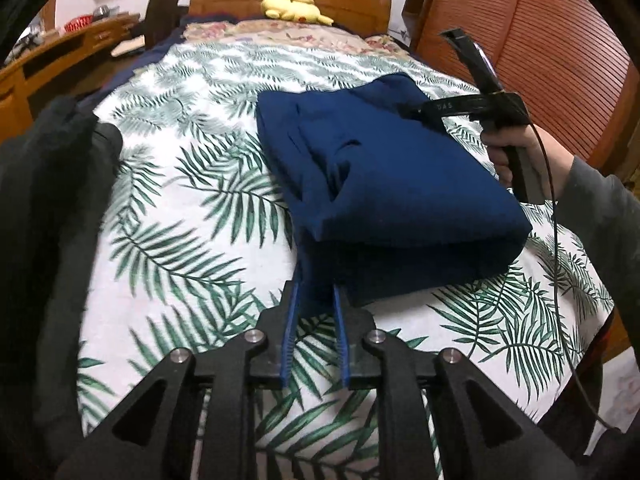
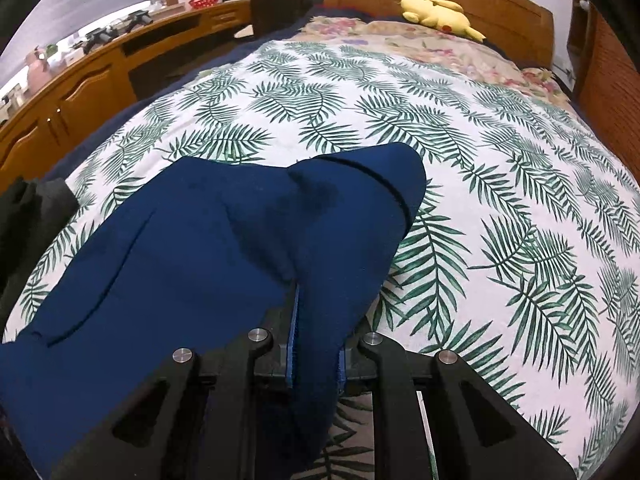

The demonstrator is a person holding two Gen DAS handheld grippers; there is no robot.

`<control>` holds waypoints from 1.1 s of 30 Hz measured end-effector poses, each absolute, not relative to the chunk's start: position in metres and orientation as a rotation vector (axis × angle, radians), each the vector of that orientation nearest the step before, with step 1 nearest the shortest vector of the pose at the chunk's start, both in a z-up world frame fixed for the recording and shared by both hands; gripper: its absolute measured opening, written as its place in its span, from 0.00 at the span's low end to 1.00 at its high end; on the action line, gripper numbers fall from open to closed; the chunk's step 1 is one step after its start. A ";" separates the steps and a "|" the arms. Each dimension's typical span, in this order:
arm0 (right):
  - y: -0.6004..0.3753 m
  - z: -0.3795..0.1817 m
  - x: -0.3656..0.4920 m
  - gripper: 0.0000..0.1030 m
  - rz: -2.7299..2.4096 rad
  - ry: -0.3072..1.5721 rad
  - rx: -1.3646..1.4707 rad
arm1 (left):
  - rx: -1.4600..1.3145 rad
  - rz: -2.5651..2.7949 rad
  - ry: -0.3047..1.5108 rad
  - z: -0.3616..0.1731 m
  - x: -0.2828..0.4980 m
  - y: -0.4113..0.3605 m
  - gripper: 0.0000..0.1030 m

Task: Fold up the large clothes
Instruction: 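Grasp the folded jacket bundle with the right gripper and lift it, then carry the jacket bundle off the bed and release it with the right gripper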

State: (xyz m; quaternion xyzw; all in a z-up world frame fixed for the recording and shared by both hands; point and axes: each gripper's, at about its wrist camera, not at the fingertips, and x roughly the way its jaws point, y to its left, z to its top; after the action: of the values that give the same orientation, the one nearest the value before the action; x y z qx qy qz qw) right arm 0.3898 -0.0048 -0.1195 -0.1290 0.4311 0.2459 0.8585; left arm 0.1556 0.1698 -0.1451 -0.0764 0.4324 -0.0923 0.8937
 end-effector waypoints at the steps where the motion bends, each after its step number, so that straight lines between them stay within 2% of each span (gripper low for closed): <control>1: -0.005 -0.121 0.390 0.12 0.519 0.905 -0.270 | -0.161 -0.191 0.902 -0.147 0.158 0.169 0.14; 8: -0.012 -0.125 0.390 0.12 0.540 0.901 -0.245 | -0.202 -0.178 0.919 -0.157 0.177 0.167 0.14; 10: -0.013 -0.121 0.387 0.12 0.548 0.876 -0.234 | -0.208 -0.215 0.918 -0.157 0.178 0.165 0.02; 12: -0.012 -0.110 0.379 0.11 0.553 0.824 -0.223 | -0.201 -0.200 0.894 -0.152 0.174 0.164 0.01; 21: 0.024 -0.022 0.338 0.10 0.614 0.635 -0.201 | -0.148 -0.139 0.682 -0.061 0.126 0.184 0.00; 28: 0.120 0.049 0.298 0.10 0.772 0.537 -0.211 | -0.063 0.056 0.571 0.028 0.050 0.274 0.01; 33: 0.227 0.060 0.253 0.10 0.959 0.539 -0.204 | -0.050 0.295 0.571 0.058 -0.023 0.362 0.01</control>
State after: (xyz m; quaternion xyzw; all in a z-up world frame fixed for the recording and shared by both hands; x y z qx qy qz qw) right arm 0.2528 0.2273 0.0602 -0.0968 0.2556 0.4548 0.8476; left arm -0.0228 0.3625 0.0581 -0.0245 0.2804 0.1449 0.9486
